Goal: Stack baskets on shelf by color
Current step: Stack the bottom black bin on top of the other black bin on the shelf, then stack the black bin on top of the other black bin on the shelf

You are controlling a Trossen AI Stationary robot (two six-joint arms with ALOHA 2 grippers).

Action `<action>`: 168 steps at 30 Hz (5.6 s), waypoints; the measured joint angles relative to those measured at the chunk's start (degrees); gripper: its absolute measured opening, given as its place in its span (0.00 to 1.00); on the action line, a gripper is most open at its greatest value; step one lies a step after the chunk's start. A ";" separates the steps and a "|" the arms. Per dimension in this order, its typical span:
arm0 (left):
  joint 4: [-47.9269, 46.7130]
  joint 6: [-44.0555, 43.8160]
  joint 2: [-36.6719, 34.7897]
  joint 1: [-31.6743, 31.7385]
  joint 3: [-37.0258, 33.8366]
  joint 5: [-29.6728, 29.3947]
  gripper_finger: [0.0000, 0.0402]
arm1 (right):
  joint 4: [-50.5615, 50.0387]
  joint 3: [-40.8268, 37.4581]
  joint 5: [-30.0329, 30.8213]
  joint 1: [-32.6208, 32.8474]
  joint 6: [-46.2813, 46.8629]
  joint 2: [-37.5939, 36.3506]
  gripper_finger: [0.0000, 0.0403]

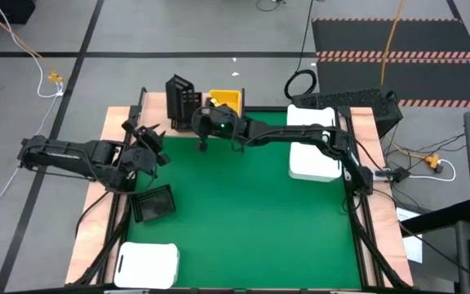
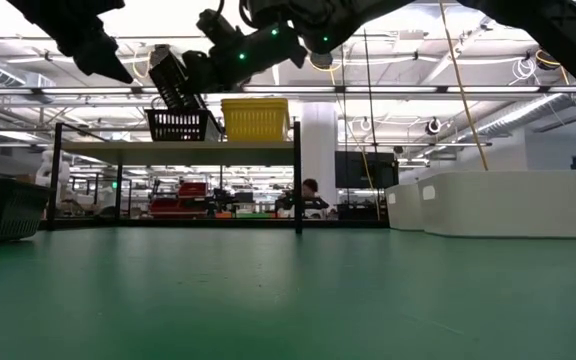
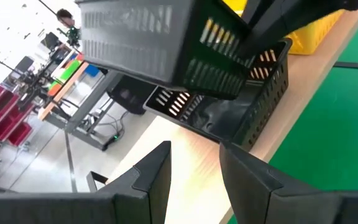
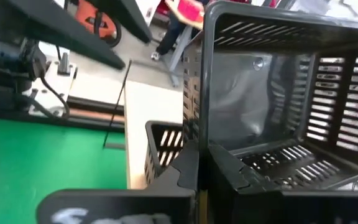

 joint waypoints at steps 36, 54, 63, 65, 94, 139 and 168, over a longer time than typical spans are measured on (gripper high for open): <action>-0.07 -4.41 0.02 0.01 0.00 3.13 0.34 | -12.26 -0.02 -0.07 0.48 3.36 -5.79 0.08; 0.22 -5.46 0.02 0.05 -0.02 3.10 0.34 | -10.89 -0.13 -0.04 0.48 1.43 -7.78 0.29; 0.22 -6.33 0.02 0.05 -0.02 3.10 0.34 | 0.79 -10.26 -0.20 0.62 -2.00 -7.06 0.24; 0.21 -6.27 0.02 0.05 -0.02 3.10 0.34 | 1.24 -11.27 -0.20 0.84 -3.35 -7.10 0.23; -2.38 -9.53 0.13 0.72 -0.04 8.94 0.34 | 8.34 -7.35 -33.19 12.41 -22.73 6.75 0.32; -5.27 -31.37 4.50 -1.32 -5.16 19.24 0.34 | 4.85 10.60 -31.31 17.49 -33.26 24.11 0.52; -5.64 -29.87 6.58 -1.74 -5.16 17.97 0.34 | -2.07 10.05 -20.08 17.26 -35.52 23.93 0.18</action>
